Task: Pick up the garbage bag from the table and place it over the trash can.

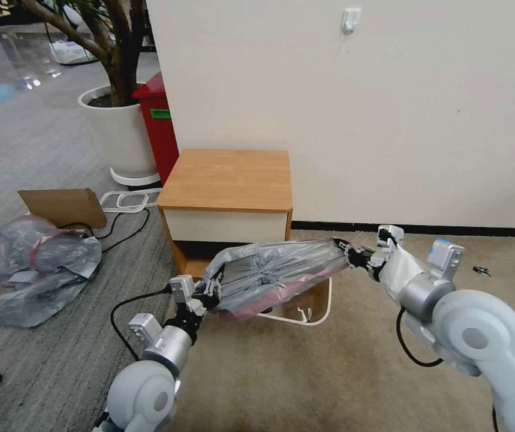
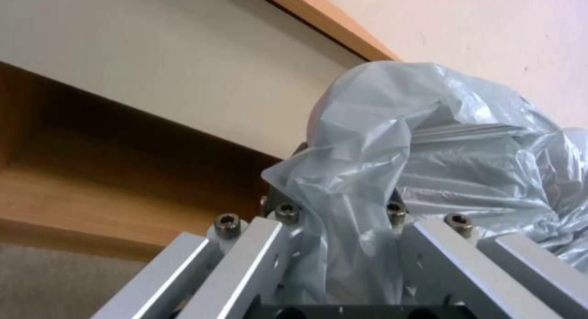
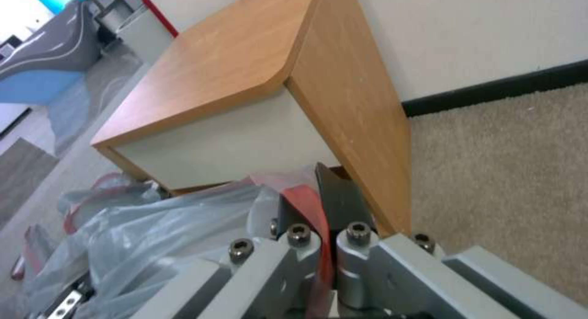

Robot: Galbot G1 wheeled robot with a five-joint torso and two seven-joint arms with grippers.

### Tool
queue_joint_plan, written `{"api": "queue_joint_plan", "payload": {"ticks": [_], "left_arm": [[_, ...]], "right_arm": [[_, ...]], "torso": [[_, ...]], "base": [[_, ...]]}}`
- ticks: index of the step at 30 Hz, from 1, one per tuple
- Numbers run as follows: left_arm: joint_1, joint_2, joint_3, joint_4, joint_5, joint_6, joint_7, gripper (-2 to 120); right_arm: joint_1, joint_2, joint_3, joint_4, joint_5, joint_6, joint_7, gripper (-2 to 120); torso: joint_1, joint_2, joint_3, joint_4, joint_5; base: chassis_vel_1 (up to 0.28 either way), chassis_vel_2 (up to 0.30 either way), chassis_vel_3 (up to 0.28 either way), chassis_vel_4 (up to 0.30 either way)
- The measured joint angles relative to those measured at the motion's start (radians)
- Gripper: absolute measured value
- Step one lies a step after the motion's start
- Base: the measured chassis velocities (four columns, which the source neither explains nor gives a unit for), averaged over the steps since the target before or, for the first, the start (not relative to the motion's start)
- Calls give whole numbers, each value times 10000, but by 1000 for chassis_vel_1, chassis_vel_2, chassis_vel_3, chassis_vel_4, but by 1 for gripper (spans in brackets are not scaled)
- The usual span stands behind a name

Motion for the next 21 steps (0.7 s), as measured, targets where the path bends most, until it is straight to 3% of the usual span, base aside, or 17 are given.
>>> {"api": "queue_joint_plan", "payload": {"ticks": [6,7,11,21], "left_arm": [[-48,56,-52,128,78,-5,-41,7],[-54,90,-89,210,189,-12,-41,7],[-123,75,-139,335,287,-40,-64,7],[-397,59,-113,519,460,-175,-366,7]], "right_arm": [[-207,-27,442,817,1019,-65,675,20],[-280,-172,637,1419,1836,-74,1388,30],[-402,-302,721,2197,2582,120,2491,43],[-1125,242,197,2296,3111,228,2262,77]], "torso": [[0,0,0,0,-2],[0,0,0,0,-2],[0,0,-1,3,-4],[0,0,0,1,-2]], "base": [[0,0,0,0],[0,0,0,0],[0,0,0,0],[0,0,0,0]]}}
